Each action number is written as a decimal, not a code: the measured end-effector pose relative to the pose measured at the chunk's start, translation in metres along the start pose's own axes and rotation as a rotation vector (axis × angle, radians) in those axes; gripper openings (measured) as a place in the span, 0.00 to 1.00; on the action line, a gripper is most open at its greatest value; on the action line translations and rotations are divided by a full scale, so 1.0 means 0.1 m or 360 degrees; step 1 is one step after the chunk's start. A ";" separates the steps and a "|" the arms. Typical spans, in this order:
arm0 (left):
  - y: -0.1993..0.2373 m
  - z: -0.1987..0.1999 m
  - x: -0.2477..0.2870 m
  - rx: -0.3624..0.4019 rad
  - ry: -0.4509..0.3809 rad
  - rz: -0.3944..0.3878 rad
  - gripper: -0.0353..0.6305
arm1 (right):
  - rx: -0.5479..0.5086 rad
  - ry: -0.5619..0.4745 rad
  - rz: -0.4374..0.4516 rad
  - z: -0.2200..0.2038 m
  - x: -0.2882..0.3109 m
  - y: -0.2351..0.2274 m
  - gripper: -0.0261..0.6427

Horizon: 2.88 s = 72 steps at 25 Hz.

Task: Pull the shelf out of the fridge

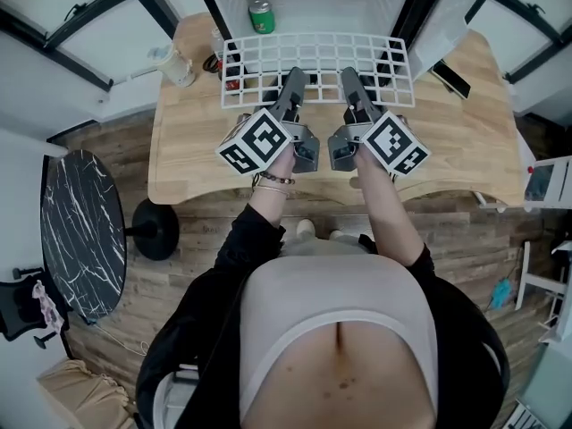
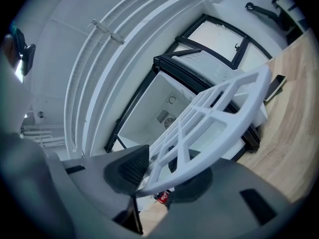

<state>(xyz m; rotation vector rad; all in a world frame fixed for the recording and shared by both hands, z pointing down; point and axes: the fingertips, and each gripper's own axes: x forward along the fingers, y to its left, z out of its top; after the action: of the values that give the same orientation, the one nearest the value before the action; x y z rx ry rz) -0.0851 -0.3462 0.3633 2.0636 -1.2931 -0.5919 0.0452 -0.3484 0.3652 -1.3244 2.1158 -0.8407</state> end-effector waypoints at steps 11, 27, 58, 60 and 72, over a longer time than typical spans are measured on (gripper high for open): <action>0.01 -0.08 -0.19 0.0009 0.0026 -0.0053 0.26 | -0.0014 -0.0054 -0.0007 -0.12 -0.21 0.05 0.25; -0.38 -0.46 -0.82 -0.0010 -0.0017 -0.0032 0.26 | -0.0032 0.0036 0.0007 -0.18 -1.00 0.04 0.25; -1.51 -1.14 -2.08 -0.0008 -0.0138 0.0009 0.25 | -0.0014 0.0073 0.0183 0.09 -2.65 0.48 0.24; -1.55 -1.19 -2.12 -0.0020 -0.0138 0.0001 0.25 | -0.0008 0.0065 0.0184 0.09 -2.73 0.48 0.24; -1.77 -1.36 -2.29 -0.0036 -0.0092 -0.0088 0.24 | 0.0012 0.0009 0.0152 0.15 -3.11 0.51 0.23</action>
<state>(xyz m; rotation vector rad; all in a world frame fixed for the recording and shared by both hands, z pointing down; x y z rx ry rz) 0.0196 -0.0445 0.3442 2.0831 -1.2593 -0.6925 0.1497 -0.0515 0.3457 -1.2080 2.1597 -0.8130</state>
